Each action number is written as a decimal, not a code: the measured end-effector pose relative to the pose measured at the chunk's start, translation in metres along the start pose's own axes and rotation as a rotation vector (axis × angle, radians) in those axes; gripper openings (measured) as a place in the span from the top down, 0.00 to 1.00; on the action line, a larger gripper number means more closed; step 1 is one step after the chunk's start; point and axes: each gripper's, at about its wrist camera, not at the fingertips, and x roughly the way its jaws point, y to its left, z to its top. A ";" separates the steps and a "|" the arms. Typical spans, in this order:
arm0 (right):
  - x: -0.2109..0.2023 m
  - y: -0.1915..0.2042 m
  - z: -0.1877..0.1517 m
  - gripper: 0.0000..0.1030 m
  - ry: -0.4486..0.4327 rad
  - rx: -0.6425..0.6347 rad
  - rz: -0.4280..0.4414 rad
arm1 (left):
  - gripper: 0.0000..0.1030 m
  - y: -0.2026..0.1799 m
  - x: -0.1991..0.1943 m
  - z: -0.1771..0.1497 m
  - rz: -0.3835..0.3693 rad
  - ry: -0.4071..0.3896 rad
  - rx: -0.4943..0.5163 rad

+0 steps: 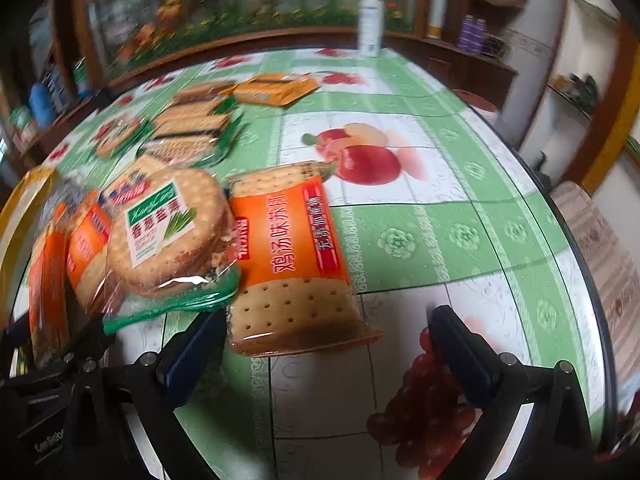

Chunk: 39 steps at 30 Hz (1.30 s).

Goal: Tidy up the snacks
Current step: 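Grasp the dark green pack with left tool while right grasps XiangCong pack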

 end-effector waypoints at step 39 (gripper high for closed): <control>0.023 0.095 0.082 0.25 0.312 -0.437 0.147 | 0.58 0.080 -0.021 0.011 -0.146 0.410 0.150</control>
